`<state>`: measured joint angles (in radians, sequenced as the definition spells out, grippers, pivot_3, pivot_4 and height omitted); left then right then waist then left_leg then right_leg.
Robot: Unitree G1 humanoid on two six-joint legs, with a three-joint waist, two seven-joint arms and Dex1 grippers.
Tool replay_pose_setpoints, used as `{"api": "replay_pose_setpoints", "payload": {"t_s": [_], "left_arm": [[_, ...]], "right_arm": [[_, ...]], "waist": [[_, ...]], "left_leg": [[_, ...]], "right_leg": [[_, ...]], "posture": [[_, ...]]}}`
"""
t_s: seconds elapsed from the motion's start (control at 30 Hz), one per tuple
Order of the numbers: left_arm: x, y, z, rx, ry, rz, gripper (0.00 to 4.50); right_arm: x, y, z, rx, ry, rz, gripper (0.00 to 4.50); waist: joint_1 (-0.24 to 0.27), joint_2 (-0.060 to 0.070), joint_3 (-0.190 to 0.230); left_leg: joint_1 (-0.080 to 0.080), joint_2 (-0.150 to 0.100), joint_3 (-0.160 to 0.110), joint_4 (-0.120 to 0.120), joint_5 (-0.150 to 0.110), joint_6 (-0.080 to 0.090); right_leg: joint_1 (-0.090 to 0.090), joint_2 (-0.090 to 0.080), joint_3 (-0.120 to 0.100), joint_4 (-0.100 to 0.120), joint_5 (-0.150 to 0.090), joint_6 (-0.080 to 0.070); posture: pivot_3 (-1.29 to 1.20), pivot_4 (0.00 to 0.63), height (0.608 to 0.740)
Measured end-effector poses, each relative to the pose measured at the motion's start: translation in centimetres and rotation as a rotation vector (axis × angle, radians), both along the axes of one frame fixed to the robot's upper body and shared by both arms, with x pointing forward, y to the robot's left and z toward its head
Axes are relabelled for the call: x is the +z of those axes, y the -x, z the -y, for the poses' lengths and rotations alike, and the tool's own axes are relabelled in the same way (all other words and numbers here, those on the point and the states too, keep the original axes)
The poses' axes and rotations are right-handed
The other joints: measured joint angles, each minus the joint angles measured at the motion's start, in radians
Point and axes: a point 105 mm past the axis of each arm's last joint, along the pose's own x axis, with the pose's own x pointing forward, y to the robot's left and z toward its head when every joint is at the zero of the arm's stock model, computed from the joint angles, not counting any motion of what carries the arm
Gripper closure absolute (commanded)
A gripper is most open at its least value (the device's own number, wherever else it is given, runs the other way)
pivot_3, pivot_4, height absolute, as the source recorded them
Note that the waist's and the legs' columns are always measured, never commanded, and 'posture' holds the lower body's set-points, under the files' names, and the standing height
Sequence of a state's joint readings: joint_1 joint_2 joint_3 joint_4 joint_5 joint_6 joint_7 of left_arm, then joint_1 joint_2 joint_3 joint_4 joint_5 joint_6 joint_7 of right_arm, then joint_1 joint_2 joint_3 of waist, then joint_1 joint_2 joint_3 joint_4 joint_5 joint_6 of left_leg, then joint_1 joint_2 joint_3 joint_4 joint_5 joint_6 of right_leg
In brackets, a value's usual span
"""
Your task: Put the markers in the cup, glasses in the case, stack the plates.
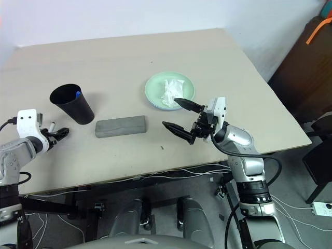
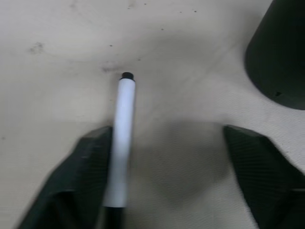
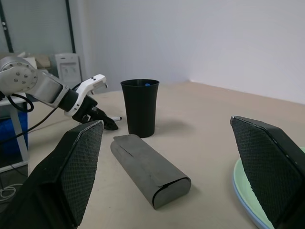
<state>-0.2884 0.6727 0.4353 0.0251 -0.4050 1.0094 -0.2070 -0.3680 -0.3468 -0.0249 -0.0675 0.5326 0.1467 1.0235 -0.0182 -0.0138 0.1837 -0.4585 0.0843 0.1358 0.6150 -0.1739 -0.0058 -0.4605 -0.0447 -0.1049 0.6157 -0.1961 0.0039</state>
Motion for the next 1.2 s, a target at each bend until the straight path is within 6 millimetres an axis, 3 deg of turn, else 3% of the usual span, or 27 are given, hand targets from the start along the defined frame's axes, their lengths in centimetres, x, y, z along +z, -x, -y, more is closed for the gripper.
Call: {"api": "replay_pose_setpoints", "payload": {"t_s": [0.27,0.53,0.7,0.87,0.97,1.1,1.2], "left_arm": [[0.0,0.5,-0.9,0.034,-0.009,-0.027,4.49],[0.1,0.6,-1.2,0.034,-0.02,-0.029,4.49],[0.8,0.8,-3.8,0.097,-0.108,-0.003,4.49],[6.0,-1.0,-5.4,0.119,-0.245,0.302,4.49],[7.7,-1.5,-4.4,0.015,-0.314,0.432,4.49],[9.5,-2.4,-4.3,0.02,-0.299,0.591,4.49],[13.7,-3.0,-2.6,-0.034,-0.261,0.83,4.49]], "right_arm": [[0.1,0.2,-0.2,0.01,0.012,-0.006,0.0],[0.1,0.4,-0.6,0.023,0.019,-0.005,0.0],[0.0,0.3,-0.4,0.021,0.031,-0.013,0.0],[-0.1,0.4,-0.7,0.029,0.033,-0.016,0.0],[0.1,0.5,-0.9,0.031,0.027,-0.008,0.0],[0.3,0.6,-0.9,0.031,0.022,-0.002,0.0],[0.4,0.7,-1.0,0.033,0.018,0.002,0.0]], "waist": [[0.0,0.0,0.0],[-0.001,0.0,0.0],[0.003,0.0,0.0],[0.008,-0.001,0.0],[0.007,-0.001,0.0],[0.01,-0.002,0.0],[0.012,-0.003,0.0]], "left_leg": [[0.002,0.0,-0.001,0.0,0.0,0.0],[0.002,0.0,-0.001,0.0,0.0,0.0],[0.001,0.0,-0.002,0.0,0.0,0.0],[-0.003,0.0,0.0,0.0,0.0,0.0],[-0.003,0.0,0.002,0.0,0.0,0.0],[-0.004,0.0,0.001,0.0,0.0,0.0],[-0.003,0.0,0.001,0.003,0.0,0.0]], "right_leg": [[0.0,0.0,-0.001,0.001,0.001,-0.001],[-0.001,0.0,-0.001,0.001,0.001,-0.001],[-0.002,-0.001,-0.002,0.0,0.001,-0.001],[-0.003,-0.005,-0.005,-0.003,0.004,-0.005],[-0.003,-0.005,-0.005,-0.004,0.004,-0.005],[-0.003,-0.004,-0.005,-0.004,0.003,-0.004],[-0.001,-0.004,-0.006,-0.003,0.003,-0.004]], "posture": [[0.0,0.15,0.74],[0.0,0.15,0.74],[0.0,0.15,0.74],[0.0,0.15,0.74],[0.0,0.15,0.74],[0.0,0.15,0.74],[0.0,0.15,0.74]]}}
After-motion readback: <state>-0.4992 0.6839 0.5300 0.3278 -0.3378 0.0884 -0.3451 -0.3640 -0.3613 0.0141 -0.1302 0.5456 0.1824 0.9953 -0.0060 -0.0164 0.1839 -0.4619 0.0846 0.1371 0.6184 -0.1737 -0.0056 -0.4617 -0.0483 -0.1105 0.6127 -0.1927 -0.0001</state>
